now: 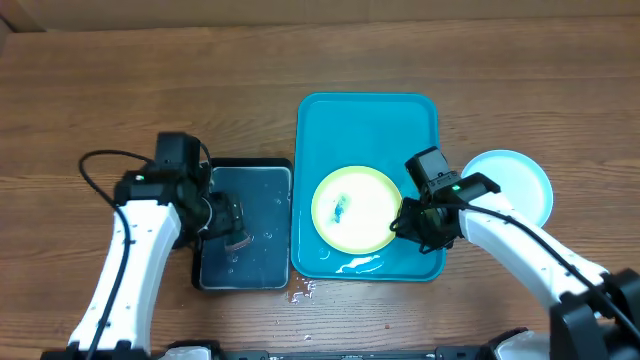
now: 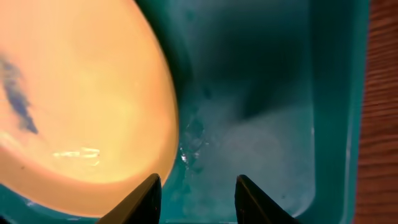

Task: Clean dirty plates on tray and stack at the side
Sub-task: 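Grasp the sponge from the black tray with the left gripper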

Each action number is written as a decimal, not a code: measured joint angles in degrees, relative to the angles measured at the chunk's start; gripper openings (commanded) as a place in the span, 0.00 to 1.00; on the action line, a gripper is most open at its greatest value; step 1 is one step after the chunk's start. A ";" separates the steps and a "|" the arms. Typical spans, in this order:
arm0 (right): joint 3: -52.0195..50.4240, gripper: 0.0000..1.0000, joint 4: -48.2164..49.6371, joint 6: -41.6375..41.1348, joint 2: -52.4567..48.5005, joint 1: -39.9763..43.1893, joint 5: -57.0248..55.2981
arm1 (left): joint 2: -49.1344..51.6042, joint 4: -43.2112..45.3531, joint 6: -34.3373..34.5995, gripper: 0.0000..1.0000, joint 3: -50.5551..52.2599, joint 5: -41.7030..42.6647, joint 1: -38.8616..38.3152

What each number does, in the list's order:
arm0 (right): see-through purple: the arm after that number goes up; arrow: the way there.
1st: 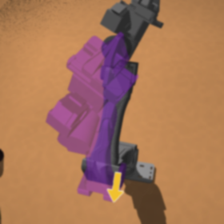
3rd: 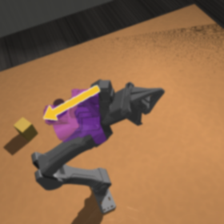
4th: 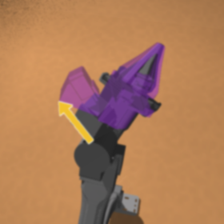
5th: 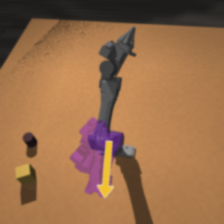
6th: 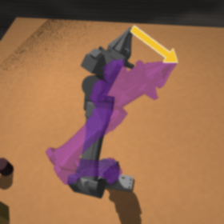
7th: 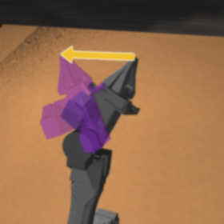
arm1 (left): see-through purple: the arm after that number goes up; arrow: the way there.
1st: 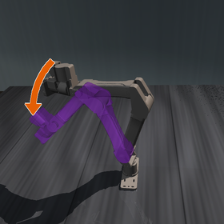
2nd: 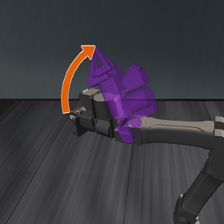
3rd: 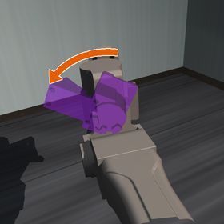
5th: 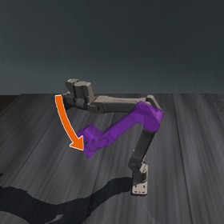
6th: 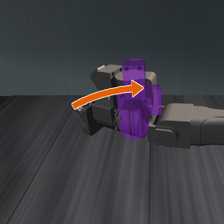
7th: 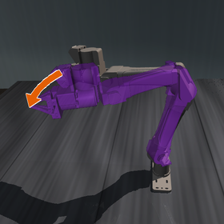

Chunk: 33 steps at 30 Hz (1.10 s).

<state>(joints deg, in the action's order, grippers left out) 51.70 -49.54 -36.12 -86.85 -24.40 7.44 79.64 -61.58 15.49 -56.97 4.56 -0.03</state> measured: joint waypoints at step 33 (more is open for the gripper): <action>1.44 0.59 -1.92 9.77 3.54 13.38 3.78 | 18.73 -7.43 1.70 0.04 -17.27 -0.98 -4.74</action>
<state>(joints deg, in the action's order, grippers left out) 53.15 -51.46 -26.35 -83.31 -11.03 11.22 98.37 -69.01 17.19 -74.24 3.57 -4.78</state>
